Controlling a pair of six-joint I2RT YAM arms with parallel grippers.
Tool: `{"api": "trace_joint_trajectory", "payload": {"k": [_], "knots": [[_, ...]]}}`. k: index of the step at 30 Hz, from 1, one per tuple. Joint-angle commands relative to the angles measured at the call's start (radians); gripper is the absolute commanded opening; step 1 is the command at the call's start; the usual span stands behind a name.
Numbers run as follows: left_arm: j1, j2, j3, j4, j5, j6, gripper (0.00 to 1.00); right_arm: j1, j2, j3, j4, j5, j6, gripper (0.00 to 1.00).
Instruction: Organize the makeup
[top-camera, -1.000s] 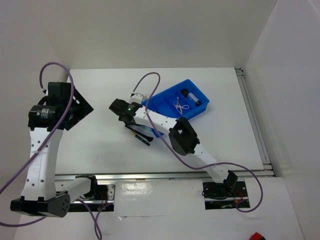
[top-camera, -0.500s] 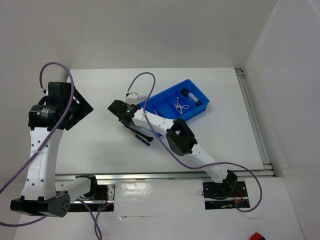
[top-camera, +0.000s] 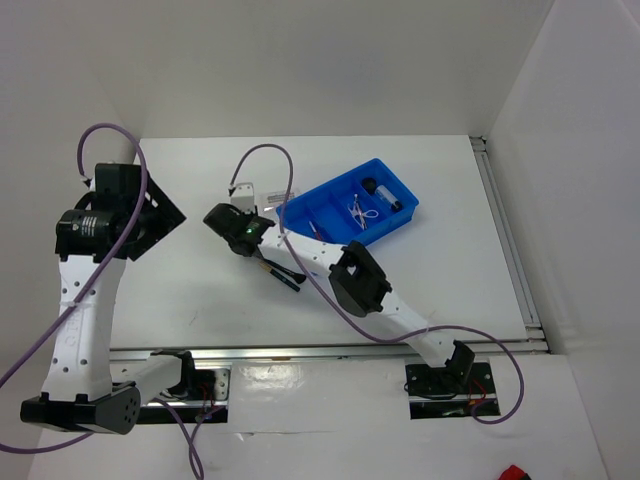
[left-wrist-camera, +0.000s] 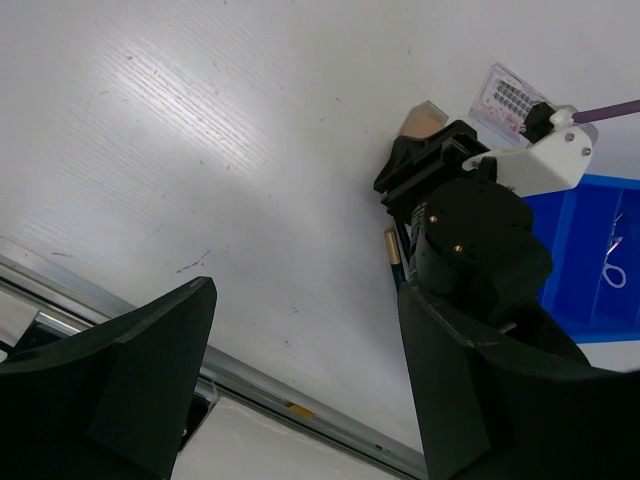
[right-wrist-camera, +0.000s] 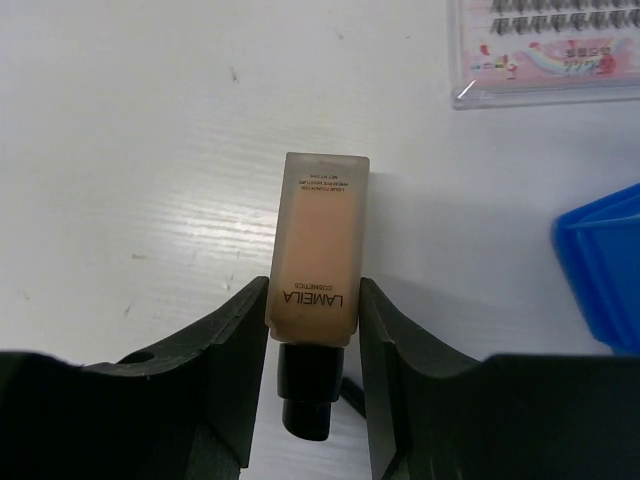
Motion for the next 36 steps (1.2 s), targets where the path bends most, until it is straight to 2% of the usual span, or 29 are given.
{"api": "trace_joint_trajectory", "payload": {"k": [1, 8, 14, 15, 18, 23, 25, 28, 32, 35, 36], "knots": [[-0.003, -0.009, 0.061, -0.021, -0.031, -0.014, 0.87, 0.015, -0.074, 0.032, 0.083, 0.04, -0.058, 0.31], [-0.003, 0.0, 0.135, -0.059, -0.042, -0.059, 0.87, 0.015, -0.258, -0.067, 0.133, 0.054, -0.128, 0.29], [0.006, 0.022, 0.172, -0.06, -0.027, -0.082, 0.85, -0.006, -0.528, -0.294, 0.325, 0.089, -0.341, 0.29], [0.015, 0.034, 0.172, -0.047, 0.004, -0.082, 0.85, -0.028, -0.566, -0.338, 0.364, 0.071, -0.414, 0.3], [0.038, 0.043, 0.146, -0.003, 0.039, -0.082, 0.83, -0.08, -0.715, -0.506, 0.472, 0.029, -0.482, 0.3], [0.067, 0.107, 0.089, 0.132, 0.208, 0.016, 0.82, -0.284, -0.879, -0.671, 0.414, -0.033, -0.483, 0.3], [0.067, 0.146, 0.08, 0.189, 0.28, 0.032, 0.82, -0.381, -0.912, -0.719, 0.414, -0.121, -0.496, 0.3], [0.054, 0.242, 0.089, 0.238, 0.345, 0.085, 0.82, -0.46, -0.93, -0.777, 0.426, -0.164, -0.553, 0.3], [0.0, 0.451, 0.202, 0.195, 0.415, 0.121, 0.79, -0.518, -0.889, -0.827, 0.466, -0.178, -0.689, 0.3], [-0.032, 0.615, 0.261, 0.195, 0.446, 0.13, 0.78, -0.584, -0.85, -0.84, 0.466, -0.231, -0.711, 0.3], [-0.054, 0.658, 0.323, 0.175, 0.446, 0.13, 0.78, -0.598, -0.826, -0.84, 0.466, -0.232, -0.711, 0.3]]}}
